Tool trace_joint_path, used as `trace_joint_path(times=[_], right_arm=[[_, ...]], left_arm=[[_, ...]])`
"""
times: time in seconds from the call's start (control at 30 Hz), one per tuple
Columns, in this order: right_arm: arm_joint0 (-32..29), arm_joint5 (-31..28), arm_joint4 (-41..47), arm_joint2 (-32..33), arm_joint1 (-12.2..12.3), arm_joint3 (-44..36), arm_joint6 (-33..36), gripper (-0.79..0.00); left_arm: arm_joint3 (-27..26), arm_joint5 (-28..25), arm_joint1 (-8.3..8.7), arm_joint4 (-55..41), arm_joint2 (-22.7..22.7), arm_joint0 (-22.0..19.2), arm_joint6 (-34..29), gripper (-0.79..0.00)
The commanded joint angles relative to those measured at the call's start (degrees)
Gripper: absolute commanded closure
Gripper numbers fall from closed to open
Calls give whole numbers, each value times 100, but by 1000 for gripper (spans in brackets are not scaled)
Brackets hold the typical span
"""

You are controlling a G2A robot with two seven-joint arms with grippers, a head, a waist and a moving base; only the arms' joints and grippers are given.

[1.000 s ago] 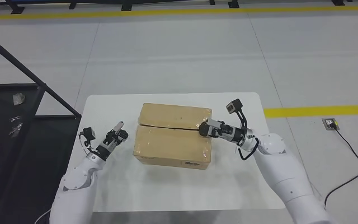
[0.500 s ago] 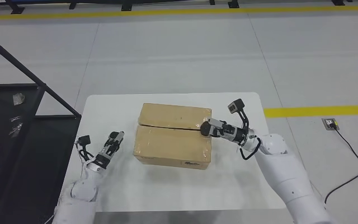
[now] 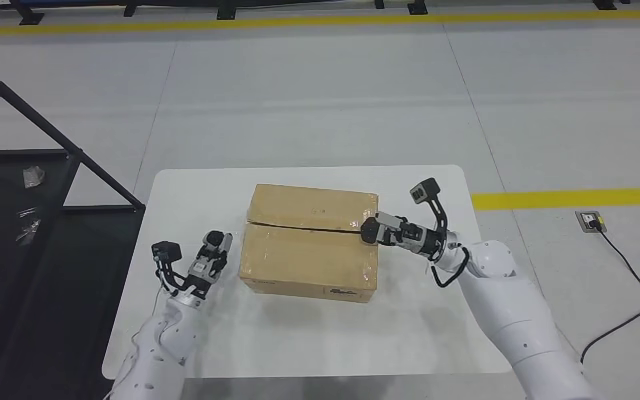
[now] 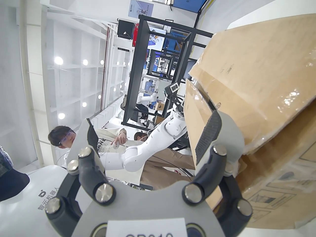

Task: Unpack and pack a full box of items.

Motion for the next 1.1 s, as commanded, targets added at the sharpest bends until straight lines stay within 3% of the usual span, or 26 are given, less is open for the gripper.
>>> trace_joint_path(times=[0.0,0.33,0.5,0.57,0.6,0.63,0.67,1.07], right_arm=[[-7,13,3,6,2,-14,-13,-785],[54,39,6,-33,-16,27,-6,-785],[76,26,19,-31,-18,69,17,-785],[73,6,39,-22,-18,77,23,-785],[73,2,41,-21,-17,81,27,-785],[75,1,42,-21,-18,86,30,-785],[79,0,42,-23,-19,90,29,-785],[141,-14,62,-66,-43,187,56,-785]], left_arm=[[49,-32,6,17,11,-4,106,-302],[21,-83,43,185,64,76,465,-274],[-78,-16,64,424,115,193,706,-305],[-110,-8,68,421,120,231,780,-372],[-123,1,69,411,123,244,796,-449],[-136,24,71,407,125,252,808,-705],[-144,100,71,410,125,251,819,-785],[-197,381,32,64,144,248,751,-785]])
